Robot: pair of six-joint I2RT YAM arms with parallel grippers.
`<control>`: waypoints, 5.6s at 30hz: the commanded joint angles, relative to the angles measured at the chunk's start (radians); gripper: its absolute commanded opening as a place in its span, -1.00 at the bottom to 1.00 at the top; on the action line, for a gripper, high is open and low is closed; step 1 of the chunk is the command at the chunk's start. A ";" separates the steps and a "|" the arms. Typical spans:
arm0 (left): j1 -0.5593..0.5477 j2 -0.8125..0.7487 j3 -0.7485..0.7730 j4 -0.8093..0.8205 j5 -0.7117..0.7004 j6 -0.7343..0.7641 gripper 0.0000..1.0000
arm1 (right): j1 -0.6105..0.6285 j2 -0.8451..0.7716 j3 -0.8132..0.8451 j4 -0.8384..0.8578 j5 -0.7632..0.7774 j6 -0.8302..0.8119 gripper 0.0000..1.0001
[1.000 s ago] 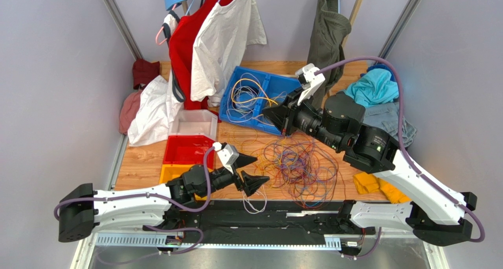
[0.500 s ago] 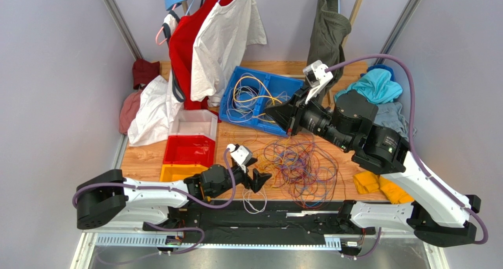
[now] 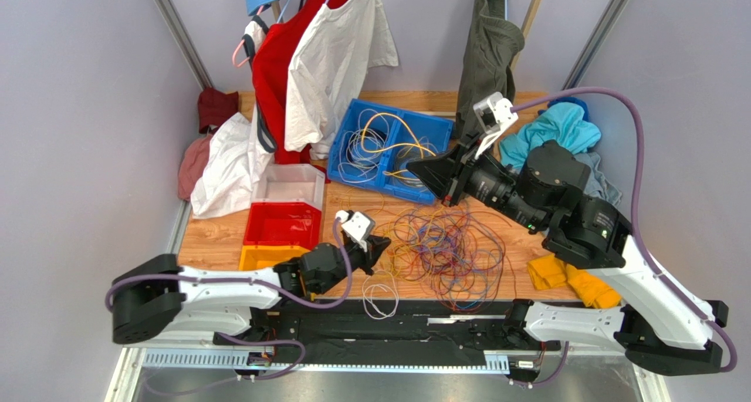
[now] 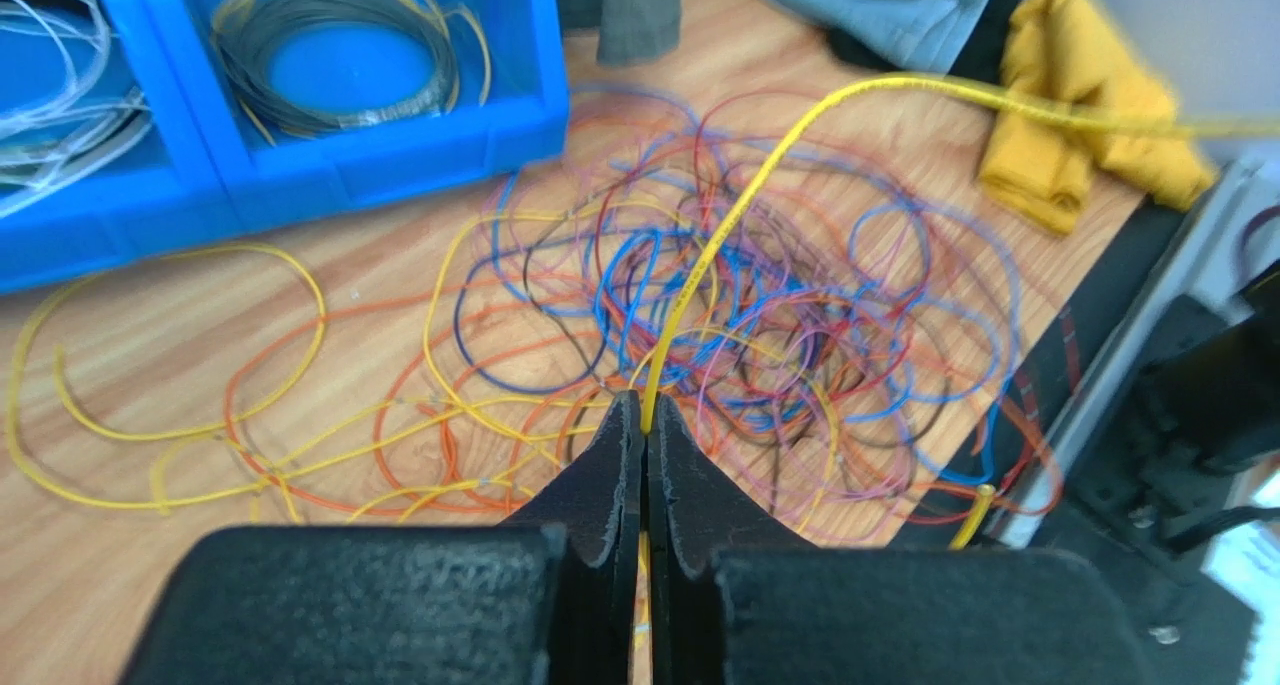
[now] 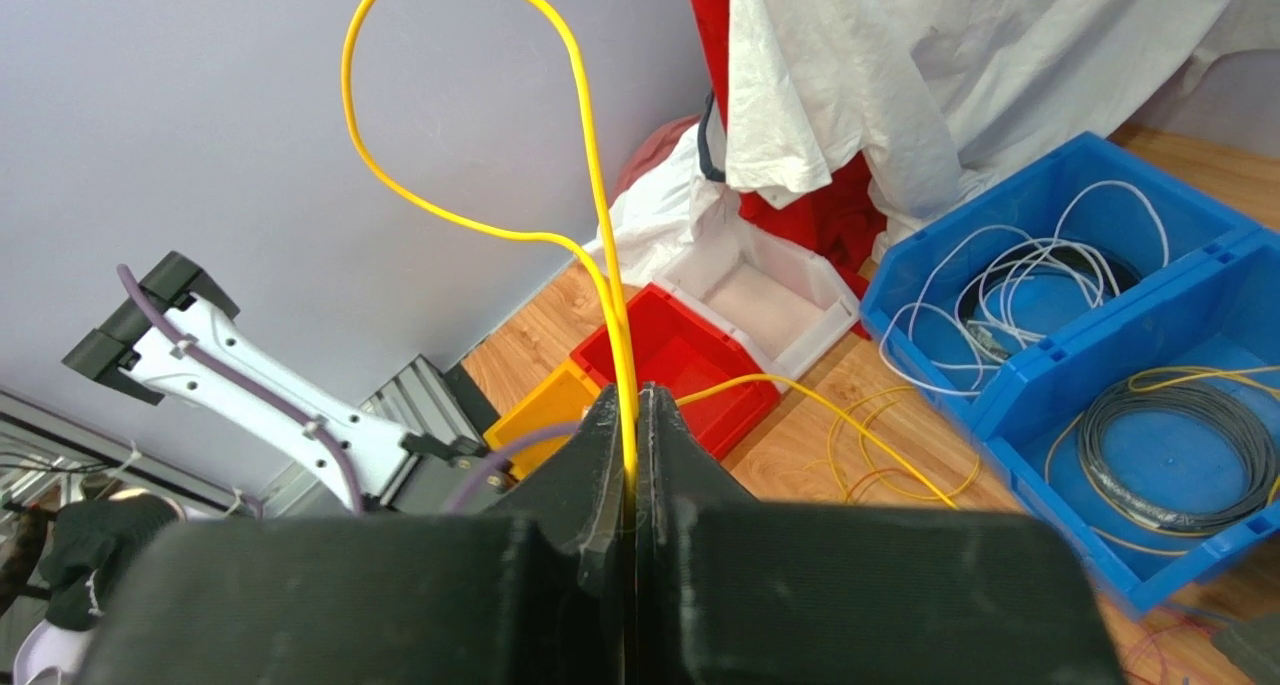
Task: Untangle the cables
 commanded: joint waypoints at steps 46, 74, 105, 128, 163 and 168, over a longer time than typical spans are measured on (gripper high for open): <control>-0.002 -0.469 0.542 -0.950 0.105 -0.138 -1.00 | -0.003 -0.032 -0.607 0.632 -0.268 0.109 -1.00; -0.002 -0.509 0.543 -0.934 0.217 -0.152 -1.00 | -0.002 -0.076 -0.683 0.696 -0.240 0.084 -0.47; -0.002 -0.445 0.440 -1.042 -0.098 -0.204 -1.00 | -0.002 -0.275 -0.965 0.227 -0.078 0.135 -1.00; -0.002 -0.195 1.167 -1.128 -0.190 0.184 -1.00 | 0.000 -0.524 -1.108 0.291 -0.095 0.176 0.17; -0.002 0.040 1.537 -1.238 0.043 0.134 -1.00 | 0.033 -0.015 -1.044 0.972 0.079 -0.035 0.41; -0.002 0.062 1.565 -1.252 0.051 0.134 -1.00 | 0.033 0.062 -1.019 1.047 0.105 -0.033 0.40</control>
